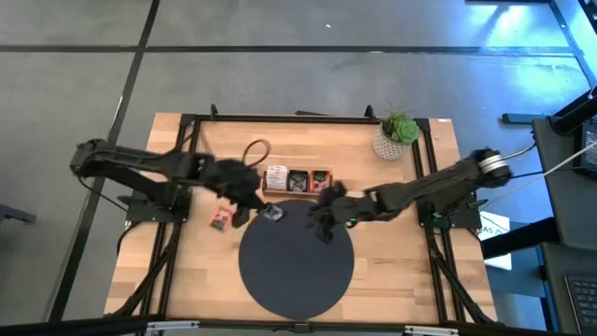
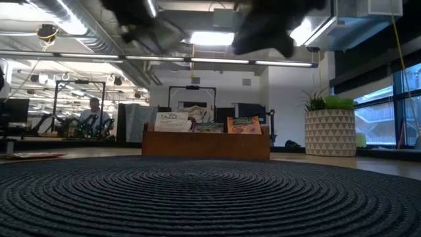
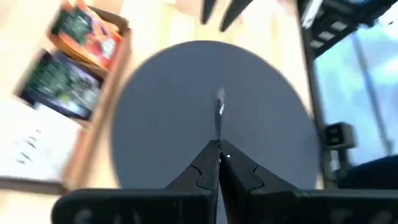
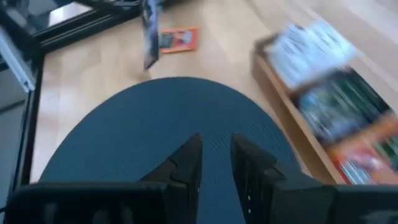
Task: Pick & Place Tea
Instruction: Put the violet tea bag into the middle of the wooden organizer
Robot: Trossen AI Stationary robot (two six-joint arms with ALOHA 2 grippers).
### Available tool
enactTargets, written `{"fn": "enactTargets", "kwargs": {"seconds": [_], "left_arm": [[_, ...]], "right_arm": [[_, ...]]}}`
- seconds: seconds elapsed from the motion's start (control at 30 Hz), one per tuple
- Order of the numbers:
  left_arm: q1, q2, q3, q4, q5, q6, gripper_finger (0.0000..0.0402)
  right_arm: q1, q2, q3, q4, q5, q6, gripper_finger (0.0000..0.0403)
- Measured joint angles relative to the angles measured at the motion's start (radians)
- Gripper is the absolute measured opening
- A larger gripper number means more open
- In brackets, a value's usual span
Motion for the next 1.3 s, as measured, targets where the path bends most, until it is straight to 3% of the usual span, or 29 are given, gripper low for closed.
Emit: {"fn": "enactTargets", "kwargs": {"seconds": [0.23,0.47,0.57,0.67,0.87,1.3], "left_arm": [[0.187,0.305,0.346,-0.230,0.042,0.276,0.0002],[0.266,0.591,0.629,-0.410,0.030,0.431,0.0002],[0.278,0.684,0.701,-0.488,-0.034,0.475,0.0002],[0.278,0.751,0.732,-0.531,-0.104,0.512,0.0002],[0.269,0.831,0.737,-0.536,-0.140,0.551,0.0002],[0.229,0.846,0.737,-0.437,-0.215,0.617,0.0002]], "right_arm": [[0.026,-0.156,-0.170,0.007,0.017,0.110,0.0086],[0.026,-0.176,-0.231,0.005,0.017,0.109,0.0086],[0.026,-0.172,-0.244,-0.002,0.017,0.102,0.0086],[0.026,-0.172,-0.248,-0.004,0.017,0.061,0.0086],[0.022,-0.172,-0.249,-0.006,0.028,-0.027,0.0086],[0.012,-0.172,-0.249,-0.008,0.070,-0.138,0.0086]]}}
